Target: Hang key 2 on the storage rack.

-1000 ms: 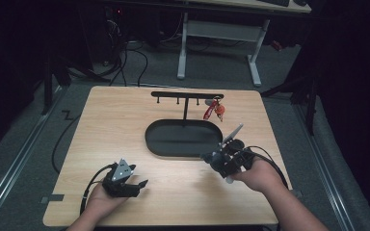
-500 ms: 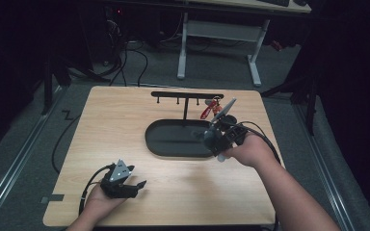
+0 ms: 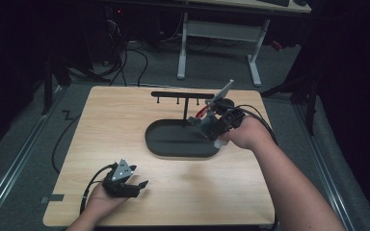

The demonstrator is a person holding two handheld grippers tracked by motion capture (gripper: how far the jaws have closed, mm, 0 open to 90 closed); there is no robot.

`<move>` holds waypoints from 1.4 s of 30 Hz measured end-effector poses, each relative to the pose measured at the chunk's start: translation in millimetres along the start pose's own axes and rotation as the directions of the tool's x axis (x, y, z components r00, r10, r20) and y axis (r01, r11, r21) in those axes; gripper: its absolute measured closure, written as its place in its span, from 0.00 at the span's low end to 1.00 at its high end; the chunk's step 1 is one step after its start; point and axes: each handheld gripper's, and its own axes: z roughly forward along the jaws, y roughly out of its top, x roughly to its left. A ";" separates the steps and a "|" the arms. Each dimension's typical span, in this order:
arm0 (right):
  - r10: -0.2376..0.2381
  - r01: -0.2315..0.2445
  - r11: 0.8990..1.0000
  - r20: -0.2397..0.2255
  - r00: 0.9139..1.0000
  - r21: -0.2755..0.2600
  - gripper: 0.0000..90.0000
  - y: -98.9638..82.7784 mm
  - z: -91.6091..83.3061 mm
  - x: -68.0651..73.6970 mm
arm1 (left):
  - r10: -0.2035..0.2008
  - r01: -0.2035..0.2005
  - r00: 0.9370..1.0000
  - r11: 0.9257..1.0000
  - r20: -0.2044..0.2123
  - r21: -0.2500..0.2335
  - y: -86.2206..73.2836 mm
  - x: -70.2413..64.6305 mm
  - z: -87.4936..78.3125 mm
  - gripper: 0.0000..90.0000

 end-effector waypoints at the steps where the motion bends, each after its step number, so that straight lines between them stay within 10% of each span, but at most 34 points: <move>1: 0.000 0.000 1.000 -0.002 1.000 -0.003 0.54 2.6 -3.2 -0.8 | -0.002 0.002 1.000 1.000 0.001 0.000 0.0 0.3 0.0 0.31; 19: 0.089 -0.081 0.995 0.136 0.987 -0.064 0.54 44.8 -20.7 -10.5 | 0.014 -0.014 1.000 1.000 0.003 0.002 -0.9 0.9 -1.3 0.31; 25: 0.058 -0.055 0.998 0.180 0.982 -0.021 0.53 42.2 0.2 -12.8 | 0.017 -0.017 1.000 1.000 0.009 0.002 0.3 -0.8 -1.3 0.31; 42: 0.073 -0.067 0.997 0.123 0.990 -0.049 0.52 26.8 55.2 -23.6 | 0.030 -0.030 1.000 0.999 0.006 0.033 -0.2 -1.2 2.4 0.31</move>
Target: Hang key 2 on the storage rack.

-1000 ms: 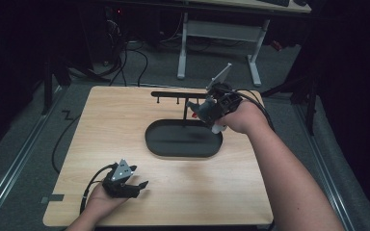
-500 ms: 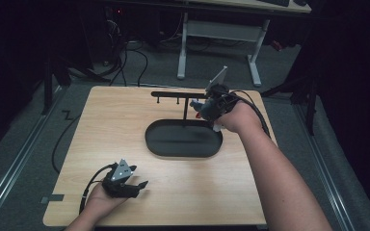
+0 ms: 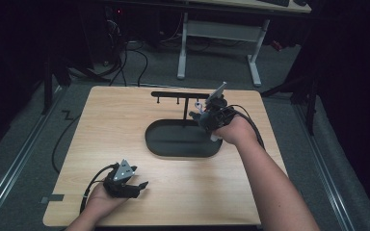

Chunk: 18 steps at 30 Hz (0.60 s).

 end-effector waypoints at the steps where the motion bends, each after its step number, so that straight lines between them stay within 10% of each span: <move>1: 0.006 -0.006 1.000 -0.012 1.000 0.001 0.52 -0.3 1.8 0.0 | 0.000 0.000 1.000 1.000 0.000 -0.001 0.0 0.0 -0.2 0.31; 18: 0.018 -0.019 0.997 -0.004 1.000 -0.070 0.31 -4.7 9.8 -0.7 | 0.013 -0.013 1.000 1.000 0.000 -0.001 0.2 -0.9 1.5 0.32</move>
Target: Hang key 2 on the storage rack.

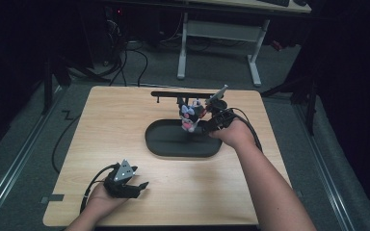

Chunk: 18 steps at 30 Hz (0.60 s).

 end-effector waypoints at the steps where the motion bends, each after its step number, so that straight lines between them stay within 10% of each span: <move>1: -0.004 0.004 1.000 -0.008 1.000 -0.006 0.32 -2.3 0.7 -0.3 | 0.000 0.000 1.000 1.000 0.001 0.000 0.1 0.0 0.0 0.32; 18: -0.029 0.026 0.993 -0.029 0.999 -0.117 0.35 -84.7 29.3 6.1 | 0.006 -0.006 1.000 1.000 0.011 0.011 1.6 -4.2 3.2 0.32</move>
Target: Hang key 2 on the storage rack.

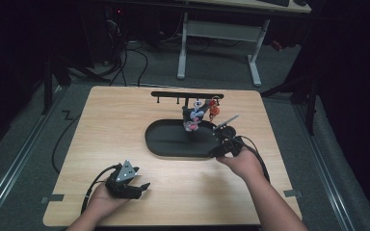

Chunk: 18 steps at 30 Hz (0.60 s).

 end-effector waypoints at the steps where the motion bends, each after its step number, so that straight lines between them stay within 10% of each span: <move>1: -0.003 0.003 1.000 -0.002 1.000 -0.016 0.35 -7.3 1.6 1.1 | 0.000 0.000 1.000 1.000 0.001 0.000 0.1 -0.3 0.0 0.32; 10: 0.027 -0.026 0.990 0.004 1.000 -0.142 0.35 -68.1 17.5 1.7 | 0.004 -0.004 1.000 1.000 0.007 -0.001 1.3 -4.6 -0.1 0.32; 18: 0.067 -0.074 0.957 -0.033 0.997 -0.281 0.34 -112.8 20.6 -2.7 | 0.002 -0.001 1.000 1.000 0.009 -0.012 1.2 -5.2 -1.0 0.32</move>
